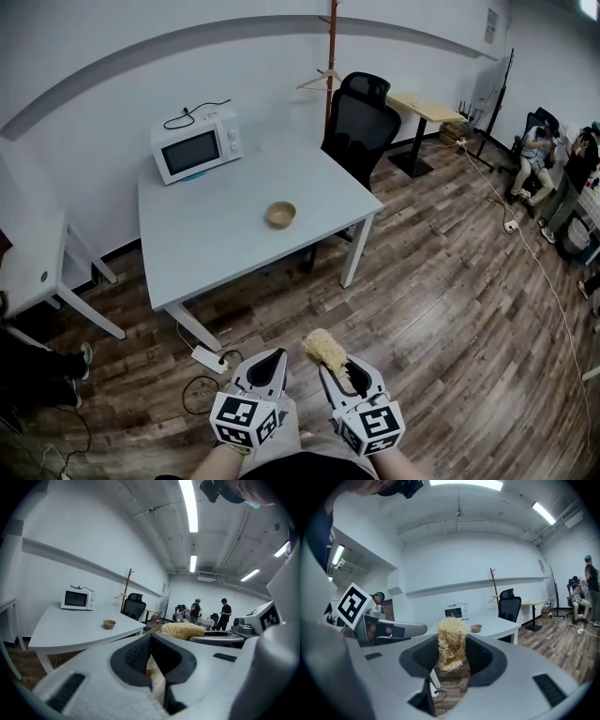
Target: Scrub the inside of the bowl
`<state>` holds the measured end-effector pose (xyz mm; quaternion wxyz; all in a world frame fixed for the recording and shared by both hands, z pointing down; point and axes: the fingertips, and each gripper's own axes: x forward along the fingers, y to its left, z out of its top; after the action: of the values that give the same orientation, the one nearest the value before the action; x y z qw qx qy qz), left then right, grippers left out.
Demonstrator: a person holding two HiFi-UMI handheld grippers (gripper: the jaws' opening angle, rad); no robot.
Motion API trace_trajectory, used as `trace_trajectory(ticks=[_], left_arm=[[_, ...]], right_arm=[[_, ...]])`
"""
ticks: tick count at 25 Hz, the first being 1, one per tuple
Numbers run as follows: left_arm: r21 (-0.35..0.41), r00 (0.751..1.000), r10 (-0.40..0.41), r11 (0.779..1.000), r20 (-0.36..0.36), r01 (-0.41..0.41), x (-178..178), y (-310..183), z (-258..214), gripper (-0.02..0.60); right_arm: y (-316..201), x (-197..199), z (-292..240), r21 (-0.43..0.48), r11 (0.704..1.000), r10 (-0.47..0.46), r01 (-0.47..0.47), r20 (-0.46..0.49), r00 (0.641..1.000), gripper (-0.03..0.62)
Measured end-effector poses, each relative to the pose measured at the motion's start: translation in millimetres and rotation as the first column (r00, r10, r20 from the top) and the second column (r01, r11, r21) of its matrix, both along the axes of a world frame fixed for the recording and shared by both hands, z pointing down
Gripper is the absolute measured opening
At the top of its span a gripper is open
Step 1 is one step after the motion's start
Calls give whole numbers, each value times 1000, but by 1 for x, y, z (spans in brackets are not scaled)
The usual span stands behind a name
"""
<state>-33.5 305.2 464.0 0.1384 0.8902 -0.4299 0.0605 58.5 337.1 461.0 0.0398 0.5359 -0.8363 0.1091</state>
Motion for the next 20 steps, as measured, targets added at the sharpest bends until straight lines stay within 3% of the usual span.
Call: trace_trajectory(ticks=[9, 20], left_arm=[[13, 999, -40, 999, -23, 40, -5, -46, 1, 20], [-29, 998, -49, 998, -49, 48, -16, -148, 2, 20]], right_arm=[[-38, -3, 1, 14, 1000, -21, 21, -36, 999, 164], [-138, -15, -5, 19, 1000, -17, 18, -46, 999, 166]])
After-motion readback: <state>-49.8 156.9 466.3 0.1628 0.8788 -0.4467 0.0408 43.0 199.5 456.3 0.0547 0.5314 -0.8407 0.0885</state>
